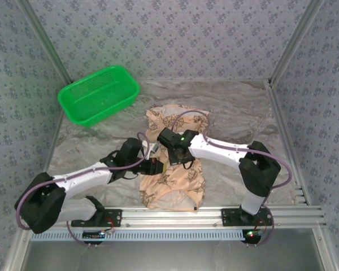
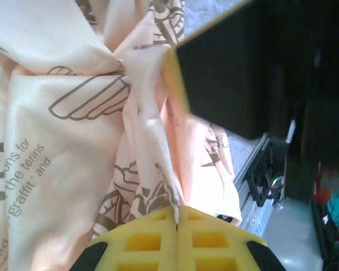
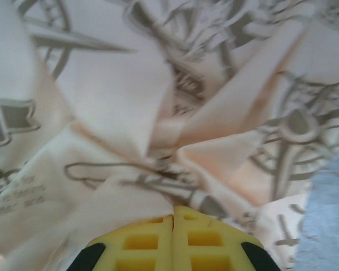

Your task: Fold the inside-out t-shirt

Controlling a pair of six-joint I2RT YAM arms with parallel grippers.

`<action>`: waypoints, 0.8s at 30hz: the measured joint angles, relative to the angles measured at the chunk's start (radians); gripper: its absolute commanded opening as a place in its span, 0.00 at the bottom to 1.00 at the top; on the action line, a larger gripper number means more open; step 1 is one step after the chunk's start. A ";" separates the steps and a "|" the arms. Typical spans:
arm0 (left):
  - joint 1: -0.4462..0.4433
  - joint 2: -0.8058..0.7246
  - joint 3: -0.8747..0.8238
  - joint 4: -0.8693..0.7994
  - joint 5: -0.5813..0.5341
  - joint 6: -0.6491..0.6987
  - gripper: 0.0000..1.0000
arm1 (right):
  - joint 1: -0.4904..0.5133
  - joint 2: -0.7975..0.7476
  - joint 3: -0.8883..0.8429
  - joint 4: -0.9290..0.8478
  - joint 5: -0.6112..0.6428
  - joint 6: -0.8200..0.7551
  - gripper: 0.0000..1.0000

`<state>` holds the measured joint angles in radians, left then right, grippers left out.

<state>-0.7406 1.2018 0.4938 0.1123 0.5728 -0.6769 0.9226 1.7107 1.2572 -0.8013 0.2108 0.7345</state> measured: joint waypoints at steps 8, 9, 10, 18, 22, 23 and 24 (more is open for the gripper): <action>-0.006 -0.059 0.069 -0.057 -0.013 0.140 0.00 | -0.263 -0.140 -0.012 0.034 -0.078 -0.129 0.00; -0.006 -0.053 0.086 -0.064 -0.013 0.154 0.00 | -0.290 -0.140 -0.020 0.061 -0.112 -0.159 0.00; -0.006 -0.042 0.098 -0.066 -0.013 0.163 0.00 | -0.309 -0.132 -0.026 0.083 -0.154 -0.186 0.00; 0.047 0.097 0.124 -0.132 -0.046 0.227 0.07 | -0.331 0.013 -0.023 0.166 -0.338 -0.272 0.01; 0.076 0.096 0.120 -0.132 -0.046 0.203 0.10 | -0.331 0.019 -0.013 0.166 -0.331 -0.281 0.23; 0.081 0.096 0.120 -0.135 -0.047 0.195 0.10 | -0.331 0.017 -0.011 0.167 -0.327 -0.284 0.28; 0.087 0.094 0.119 -0.138 -0.047 0.185 0.10 | -0.331 0.010 -0.011 0.166 -0.319 -0.289 0.32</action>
<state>-0.6533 1.2961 0.6125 -0.0261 0.5262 -0.4919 0.5915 1.7210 1.2461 -0.6350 -0.1085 0.4454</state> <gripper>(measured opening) 0.097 0.251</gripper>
